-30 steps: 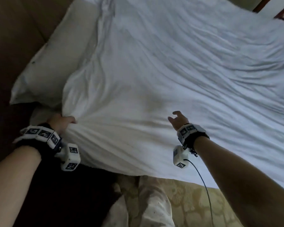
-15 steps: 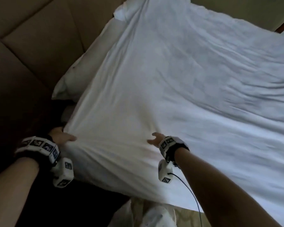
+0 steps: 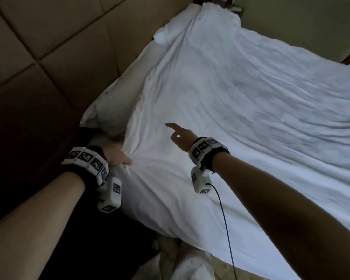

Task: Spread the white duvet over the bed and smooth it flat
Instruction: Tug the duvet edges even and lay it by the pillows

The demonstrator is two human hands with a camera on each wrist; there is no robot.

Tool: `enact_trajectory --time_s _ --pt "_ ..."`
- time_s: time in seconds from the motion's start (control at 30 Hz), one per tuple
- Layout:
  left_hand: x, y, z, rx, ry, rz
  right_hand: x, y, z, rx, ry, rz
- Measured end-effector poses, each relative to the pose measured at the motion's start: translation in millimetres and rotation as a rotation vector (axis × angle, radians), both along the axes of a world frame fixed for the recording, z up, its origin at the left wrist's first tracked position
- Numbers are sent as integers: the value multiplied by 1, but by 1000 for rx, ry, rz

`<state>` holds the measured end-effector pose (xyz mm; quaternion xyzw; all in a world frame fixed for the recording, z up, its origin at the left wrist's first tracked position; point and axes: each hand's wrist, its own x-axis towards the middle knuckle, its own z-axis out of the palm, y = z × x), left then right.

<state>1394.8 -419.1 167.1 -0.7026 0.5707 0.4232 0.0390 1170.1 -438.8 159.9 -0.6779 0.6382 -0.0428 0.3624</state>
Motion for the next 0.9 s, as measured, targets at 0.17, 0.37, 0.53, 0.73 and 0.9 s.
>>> enact_trajectory --time_s 0.17,0.37,0.53,0.73,0.9 --pt "14 17 15 -68 21 -121 67 -20 21 -389 457 647" --pt "33 34 14 1 153 -175 94 -25 7 -385 750 836" --pt "35 40 11 137 161 -213 62 -25 20 -275 814 607" --pt "-21 42 17 305 106 -393 -24 1 39 -210 827 437" --pt "-98 45 31 232 -92 -636 -138 42 69 -124 801 136"
